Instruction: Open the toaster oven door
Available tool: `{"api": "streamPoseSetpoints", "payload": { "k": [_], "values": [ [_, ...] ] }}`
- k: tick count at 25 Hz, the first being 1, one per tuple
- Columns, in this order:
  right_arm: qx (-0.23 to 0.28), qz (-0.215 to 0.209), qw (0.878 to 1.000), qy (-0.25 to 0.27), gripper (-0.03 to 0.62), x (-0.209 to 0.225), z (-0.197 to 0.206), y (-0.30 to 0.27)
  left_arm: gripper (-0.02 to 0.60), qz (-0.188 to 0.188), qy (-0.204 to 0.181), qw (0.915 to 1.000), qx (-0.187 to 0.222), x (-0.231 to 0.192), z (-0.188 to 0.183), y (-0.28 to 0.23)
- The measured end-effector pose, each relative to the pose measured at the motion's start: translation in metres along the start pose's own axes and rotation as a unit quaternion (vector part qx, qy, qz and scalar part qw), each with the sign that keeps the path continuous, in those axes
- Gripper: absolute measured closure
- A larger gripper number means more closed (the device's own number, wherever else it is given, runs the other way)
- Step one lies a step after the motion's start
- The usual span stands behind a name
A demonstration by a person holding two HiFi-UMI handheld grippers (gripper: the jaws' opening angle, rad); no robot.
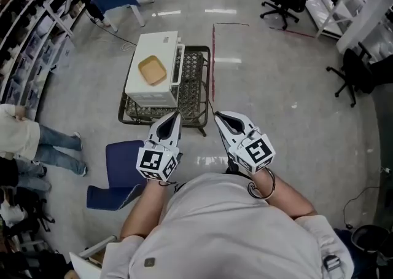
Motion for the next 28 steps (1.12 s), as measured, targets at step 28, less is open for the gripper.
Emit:
{"api": "streamPoseSetpoints", "payload": {
  "k": [28],
  "values": [
    [-0.018,-0.028,0.999,-0.011,0.577,0.162,0.018,0.028,0.565,-0.016,0.009,0.9993,-0.033,0.050,0.024,-0.168]
  ]
}}
Point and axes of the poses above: the fingertips, and each gripper's own axes: y backward along the fingers, x to its right, z out of its underside, the point moved 1 cm from there along y, backward along the fingers
